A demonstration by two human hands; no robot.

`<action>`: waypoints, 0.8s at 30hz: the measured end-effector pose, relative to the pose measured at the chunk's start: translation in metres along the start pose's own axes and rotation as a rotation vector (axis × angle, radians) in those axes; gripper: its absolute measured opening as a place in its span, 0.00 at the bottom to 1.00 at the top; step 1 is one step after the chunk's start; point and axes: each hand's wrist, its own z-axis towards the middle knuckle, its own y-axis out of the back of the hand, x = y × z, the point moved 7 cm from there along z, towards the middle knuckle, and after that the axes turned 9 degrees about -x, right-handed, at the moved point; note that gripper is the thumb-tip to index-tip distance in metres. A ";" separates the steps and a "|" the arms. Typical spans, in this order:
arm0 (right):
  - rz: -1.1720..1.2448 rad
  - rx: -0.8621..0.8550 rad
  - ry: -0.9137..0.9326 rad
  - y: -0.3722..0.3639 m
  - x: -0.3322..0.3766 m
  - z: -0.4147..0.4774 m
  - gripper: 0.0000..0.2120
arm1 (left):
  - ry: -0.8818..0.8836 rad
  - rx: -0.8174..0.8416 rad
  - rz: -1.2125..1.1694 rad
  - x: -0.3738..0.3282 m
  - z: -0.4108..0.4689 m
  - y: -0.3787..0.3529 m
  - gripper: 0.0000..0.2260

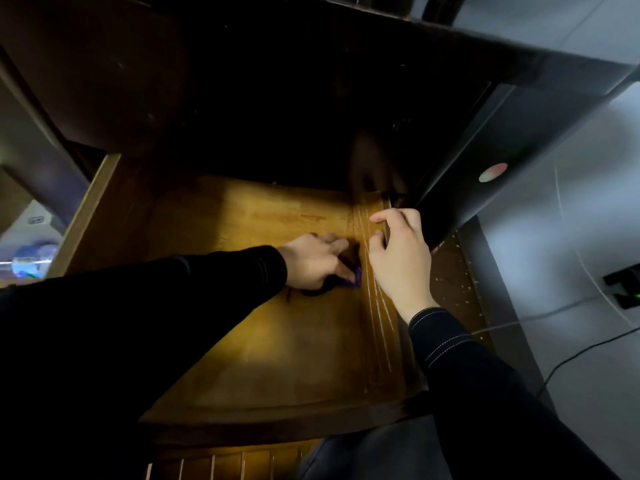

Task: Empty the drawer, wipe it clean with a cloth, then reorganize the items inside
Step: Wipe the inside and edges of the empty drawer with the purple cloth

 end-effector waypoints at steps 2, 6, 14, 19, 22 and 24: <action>0.007 0.001 -0.007 -0.001 -0.002 0.000 0.10 | 0.138 -0.031 0.036 0.030 0.015 0.002 0.22; 0.023 0.004 -0.022 -0.003 -0.005 0.001 0.10 | 0.342 -0.073 -0.073 0.078 0.041 0.001 0.23; 0.024 0.004 -0.037 -0.002 -0.005 0.000 0.10 | 0.513 -0.105 0.002 0.077 0.059 0.005 0.19; 0.021 -0.008 -0.020 -0.002 -0.003 0.001 0.09 | 0.188 0.043 0.085 -0.011 0.000 -0.003 0.24; 0.012 -0.009 -0.020 -0.002 -0.002 0.001 0.09 | -0.120 0.066 -0.001 -0.080 -0.046 -0.012 0.23; 0.009 -0.009 -0.021 -0.003 -0.002 0.001 0.09 | -0.295 0.148 -0.066 -0.114 -0.063 -0.018 0.24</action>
